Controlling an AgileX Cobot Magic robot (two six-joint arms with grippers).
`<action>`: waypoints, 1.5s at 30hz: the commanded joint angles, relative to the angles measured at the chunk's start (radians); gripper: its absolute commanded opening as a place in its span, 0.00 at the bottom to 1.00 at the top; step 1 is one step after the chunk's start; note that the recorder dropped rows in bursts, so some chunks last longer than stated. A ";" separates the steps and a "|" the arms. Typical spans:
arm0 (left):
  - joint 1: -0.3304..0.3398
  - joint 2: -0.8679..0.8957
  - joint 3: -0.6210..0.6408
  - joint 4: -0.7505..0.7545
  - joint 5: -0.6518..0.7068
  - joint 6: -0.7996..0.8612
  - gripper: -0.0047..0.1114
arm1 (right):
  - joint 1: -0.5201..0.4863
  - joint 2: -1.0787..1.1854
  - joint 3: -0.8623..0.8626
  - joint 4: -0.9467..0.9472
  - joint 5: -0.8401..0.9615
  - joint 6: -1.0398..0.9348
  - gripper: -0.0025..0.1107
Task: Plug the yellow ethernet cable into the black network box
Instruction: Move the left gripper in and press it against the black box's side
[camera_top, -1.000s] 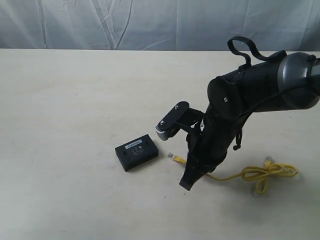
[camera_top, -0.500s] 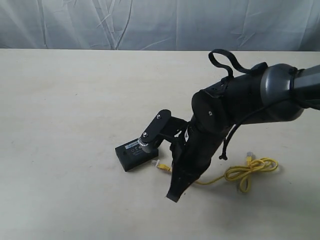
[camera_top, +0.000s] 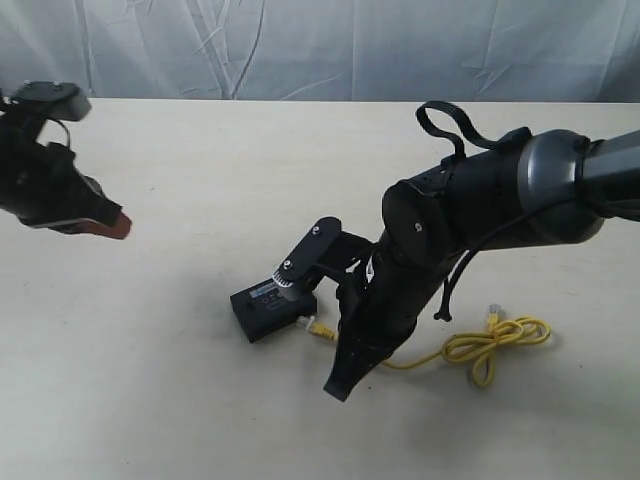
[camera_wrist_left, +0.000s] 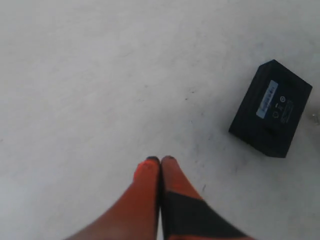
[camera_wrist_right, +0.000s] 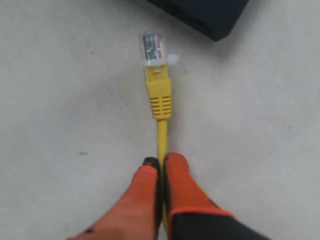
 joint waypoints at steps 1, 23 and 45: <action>-0.075 0.140 -0.056 -0.060 0.010 0.071 0.04 | -0.002 -0.001 0.003 0.002 -0.028 0.004 0.02; -0.160 0.297 -0.088 -0.204 0.052 0.230 0.04 | -0.003 -0.007 0.003 -0.160 -0.039 0.140 0.02; -0.160 0.374 -0.088 -0.336 0.114 0.303 0.04 | -0.003 0.051 0.003 -0.141 -0.113 0.167 0.02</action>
